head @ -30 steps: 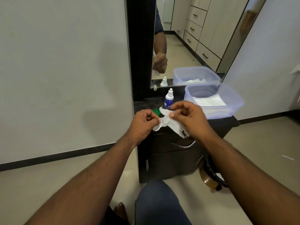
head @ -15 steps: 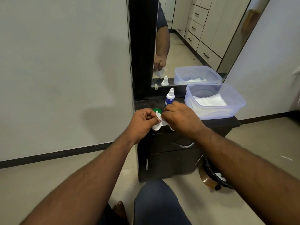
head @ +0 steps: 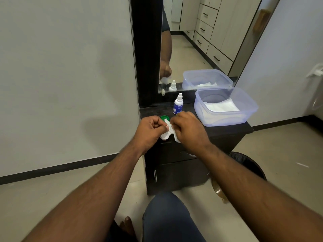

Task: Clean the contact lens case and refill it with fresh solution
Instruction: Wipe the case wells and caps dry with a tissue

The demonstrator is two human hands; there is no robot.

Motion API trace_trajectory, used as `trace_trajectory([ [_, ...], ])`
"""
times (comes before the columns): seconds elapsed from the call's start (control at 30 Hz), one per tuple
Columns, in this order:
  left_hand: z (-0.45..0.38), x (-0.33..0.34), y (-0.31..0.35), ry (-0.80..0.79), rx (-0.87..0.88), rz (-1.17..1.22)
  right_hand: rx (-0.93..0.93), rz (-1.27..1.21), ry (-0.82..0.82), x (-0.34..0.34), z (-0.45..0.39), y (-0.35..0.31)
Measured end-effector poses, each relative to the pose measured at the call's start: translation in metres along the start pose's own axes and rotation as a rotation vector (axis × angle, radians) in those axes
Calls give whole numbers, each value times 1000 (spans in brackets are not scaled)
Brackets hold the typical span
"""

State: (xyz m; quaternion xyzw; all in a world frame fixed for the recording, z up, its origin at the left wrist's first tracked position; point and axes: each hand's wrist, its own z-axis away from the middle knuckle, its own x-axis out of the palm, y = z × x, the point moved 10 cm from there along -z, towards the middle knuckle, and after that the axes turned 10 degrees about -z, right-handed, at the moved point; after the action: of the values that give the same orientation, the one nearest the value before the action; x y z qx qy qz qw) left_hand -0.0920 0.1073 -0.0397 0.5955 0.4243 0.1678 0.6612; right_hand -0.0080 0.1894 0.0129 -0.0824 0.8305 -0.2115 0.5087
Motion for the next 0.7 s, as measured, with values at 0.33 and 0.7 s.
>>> trace_trajectory([
  [0.33,0,-3,-6,57,-10,-10,603,-476,173,11,28,54],
  [0.7,-3,-8,-13,79,-46,107,701,-855,319,-1,54,66],
])
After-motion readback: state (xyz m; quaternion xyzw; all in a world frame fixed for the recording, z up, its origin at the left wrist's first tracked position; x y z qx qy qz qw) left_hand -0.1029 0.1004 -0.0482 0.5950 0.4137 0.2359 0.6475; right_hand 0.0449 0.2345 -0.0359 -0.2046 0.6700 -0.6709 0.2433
